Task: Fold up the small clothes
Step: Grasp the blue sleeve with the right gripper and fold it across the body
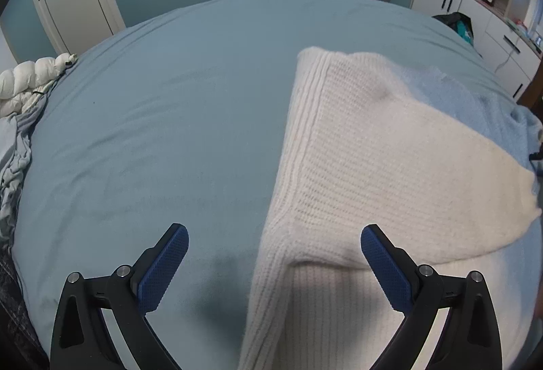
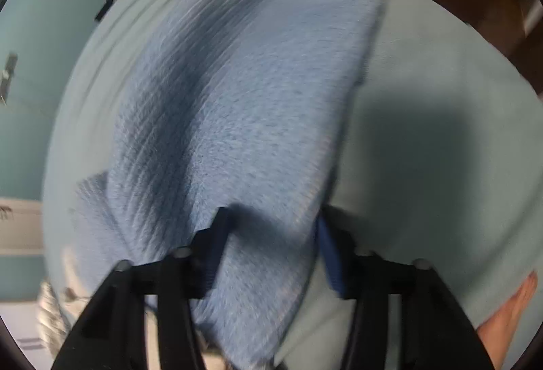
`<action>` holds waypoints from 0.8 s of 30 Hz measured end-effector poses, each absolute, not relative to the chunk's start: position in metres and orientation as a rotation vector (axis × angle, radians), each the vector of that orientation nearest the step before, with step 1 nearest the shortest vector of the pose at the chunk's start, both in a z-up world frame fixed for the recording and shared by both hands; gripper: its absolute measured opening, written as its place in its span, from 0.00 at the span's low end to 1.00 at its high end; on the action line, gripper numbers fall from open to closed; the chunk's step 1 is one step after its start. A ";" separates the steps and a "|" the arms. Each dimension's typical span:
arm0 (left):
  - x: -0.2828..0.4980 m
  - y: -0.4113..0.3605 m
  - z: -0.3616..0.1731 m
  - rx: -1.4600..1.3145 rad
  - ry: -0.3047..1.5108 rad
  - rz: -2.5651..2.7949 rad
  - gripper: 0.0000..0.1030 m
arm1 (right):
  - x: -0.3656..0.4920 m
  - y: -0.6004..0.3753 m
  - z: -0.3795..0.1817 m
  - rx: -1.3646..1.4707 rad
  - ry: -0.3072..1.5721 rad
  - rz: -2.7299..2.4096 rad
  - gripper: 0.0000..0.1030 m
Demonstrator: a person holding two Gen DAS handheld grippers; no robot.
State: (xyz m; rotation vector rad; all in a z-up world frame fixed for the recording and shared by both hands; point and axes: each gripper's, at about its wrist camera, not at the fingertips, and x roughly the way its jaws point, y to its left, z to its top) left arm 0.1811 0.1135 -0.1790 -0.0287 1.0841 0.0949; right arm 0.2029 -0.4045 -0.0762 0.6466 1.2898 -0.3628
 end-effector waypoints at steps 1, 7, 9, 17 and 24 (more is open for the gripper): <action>0.181 0.114 -0.181 -0.025 1.088 0.100 1.00 | 0.208 -0.401 -0.077 0.591 1.300 -0.371 0.36; 0.177 0.120 -0.182 -0.027 1.096 0.115 1.00 | 0.211 -0.370 -0.049 0.456 1.214 -0.295 0.06; 0.173 0.122 -0.177 -0.030 1.079 0.113 1.00 | 0.194 -0.366 -0.028 0.454 1.161 -0.259 0.06; 0.166 0.117 -0.171 0.011 1.063 0.083 1.00 | 0.120 -0.351 0.014 0.605 1.173 0.043 0.10; 0.167 0.115 -0.171 0.010 1.064 0.078 1.00 | 0.105 -0.426 -0.006 0.851 1.064 0.016 0.77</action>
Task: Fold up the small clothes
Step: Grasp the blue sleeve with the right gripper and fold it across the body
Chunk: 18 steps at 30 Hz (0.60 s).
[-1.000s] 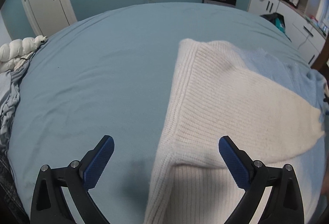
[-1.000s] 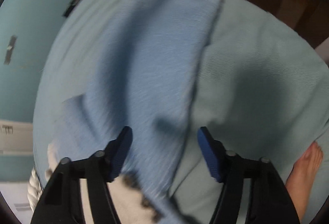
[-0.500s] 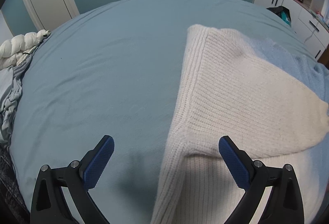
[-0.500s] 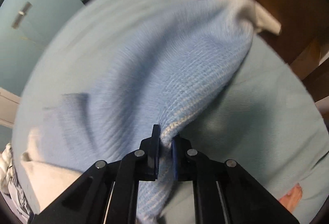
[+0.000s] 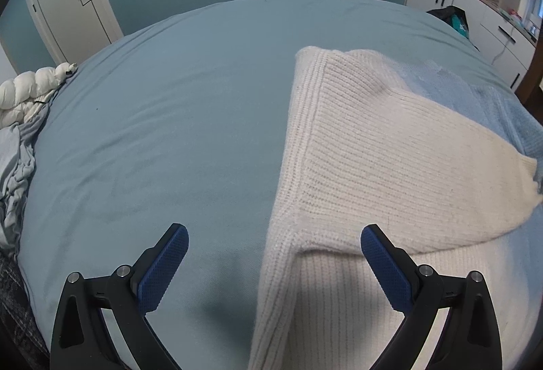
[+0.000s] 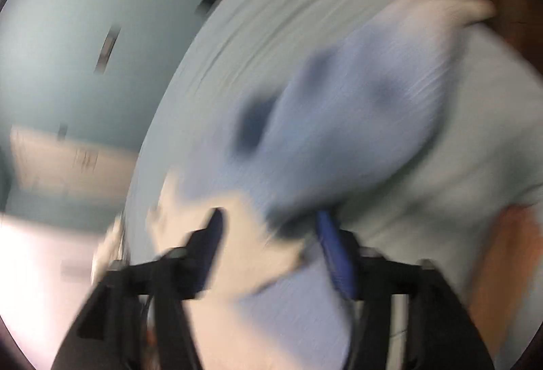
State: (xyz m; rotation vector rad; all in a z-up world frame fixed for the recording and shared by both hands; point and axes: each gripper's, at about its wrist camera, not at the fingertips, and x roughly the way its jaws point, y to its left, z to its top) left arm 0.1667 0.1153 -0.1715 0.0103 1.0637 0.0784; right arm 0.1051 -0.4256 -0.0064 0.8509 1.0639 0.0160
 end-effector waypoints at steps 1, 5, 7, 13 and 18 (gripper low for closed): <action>0.167 0.116 -0.173 0.011 1.066 0.081 1.00 | 0.101 -0.448 -0.009 0.875 1.004 -0.071 0.81; 0.170 0.117 -0.181 0.004 1.092 0.095 1.00 | 0.126 -0.502 -0.048 0.957 1.024 -0.237 0.81; 0.170 0.116 -0.184 0.007 1.101 0.096 1.00 | 0.141 -0.506 -0.069 0.944 1.085 -0.319 0.79; 0.172 0.112 -0.189 0.061 1.087 0.096 1.00 | 0.198 -0.473 -0.102 0.726 1.178 -0.458 0.27; 0.171 0.113 -0.188 0.051 1.081 0.089 1.00 | 0.227 -0.416 -0.015 0.220 0.998 -0.492 0.11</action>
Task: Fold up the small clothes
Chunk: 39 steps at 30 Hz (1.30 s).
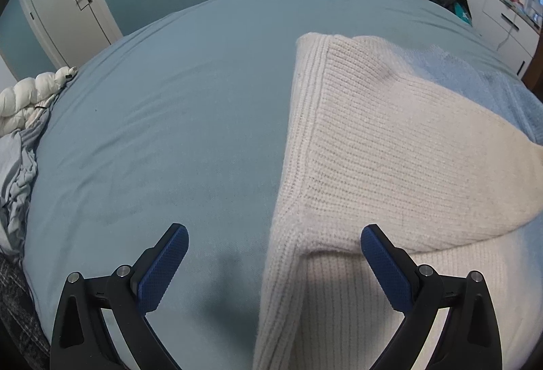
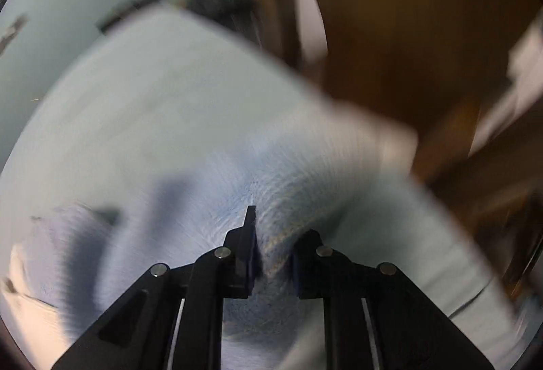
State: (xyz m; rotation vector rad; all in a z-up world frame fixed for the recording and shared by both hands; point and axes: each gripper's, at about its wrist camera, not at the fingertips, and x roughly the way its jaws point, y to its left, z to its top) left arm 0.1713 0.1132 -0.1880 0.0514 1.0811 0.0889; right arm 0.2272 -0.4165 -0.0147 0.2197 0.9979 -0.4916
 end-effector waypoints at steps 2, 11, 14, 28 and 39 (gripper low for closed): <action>0.168 0.115 -0.184 0.049 1.071 0.088 1.00 | 0.221 -0.399 0.029 0.107 0.876 -0.514 0.11; 0.166 0.131 -0.163 0.003 1.021 0.116 1.00 | 0.211 -0.307 0.111 -0.333 0.540 -0.569 0.11; 0.168 0.137 -0.160 -0.034 1.012 0.124 1.00 | 0.182 -0.219 0.088 -0.704 0.418 -0.463 0.11; 0.166 0.133 -0.165 -0.075 1.005 0.085 1.00 | 0.015 -0.069 -0.088 -1.180 0.529 0.287 0.79; 0.185 0.086 -0.152 -0.057 1.100 -0.077 1.00 | 0.097 -0.199 -0.066 -0.381 0.858 0.027 0.80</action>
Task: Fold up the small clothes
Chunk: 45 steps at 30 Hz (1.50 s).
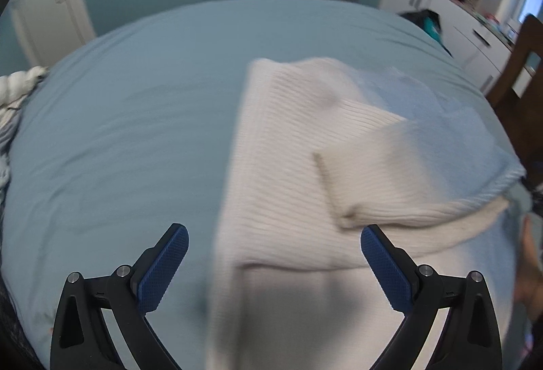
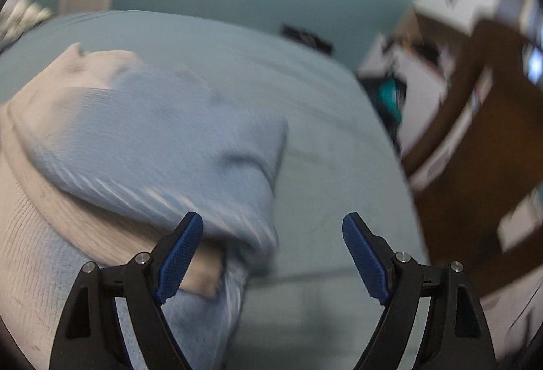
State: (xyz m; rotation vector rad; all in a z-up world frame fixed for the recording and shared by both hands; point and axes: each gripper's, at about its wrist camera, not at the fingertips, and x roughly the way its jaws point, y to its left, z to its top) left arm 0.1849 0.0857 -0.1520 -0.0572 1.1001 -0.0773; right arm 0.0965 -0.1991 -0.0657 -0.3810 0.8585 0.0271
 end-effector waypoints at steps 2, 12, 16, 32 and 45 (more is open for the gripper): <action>0.200 0.068 -0.150 -0.075 1.186 -0.097 1.00 | 0.098 -0.209 -0.070 -0.288 0.922 0.039 0.80; 0.247 0.034 -0.172 -0.420 1.387 -0.026 1.00 | 0.100 -0.246 -0.074 0.107 1.069 0.087 0.80; 0.255 0.031 -0.196 -0.543 1.431 0.012 1.00 | 0.101 -0.247 -0.080 0.110 1.070 0.058 0.80; 0.263 -0.002 -0.217 -0.355 1.494 0.061 0.20 | 0.115 -0.235 -0.117 0.070 1.115 0.048 0.80; 0.298 -0.074 0.023 -0.383 1.132 -0.181 0.13 | 0.105 -0.252 -0.105 0.202 1.071 0.158 0.80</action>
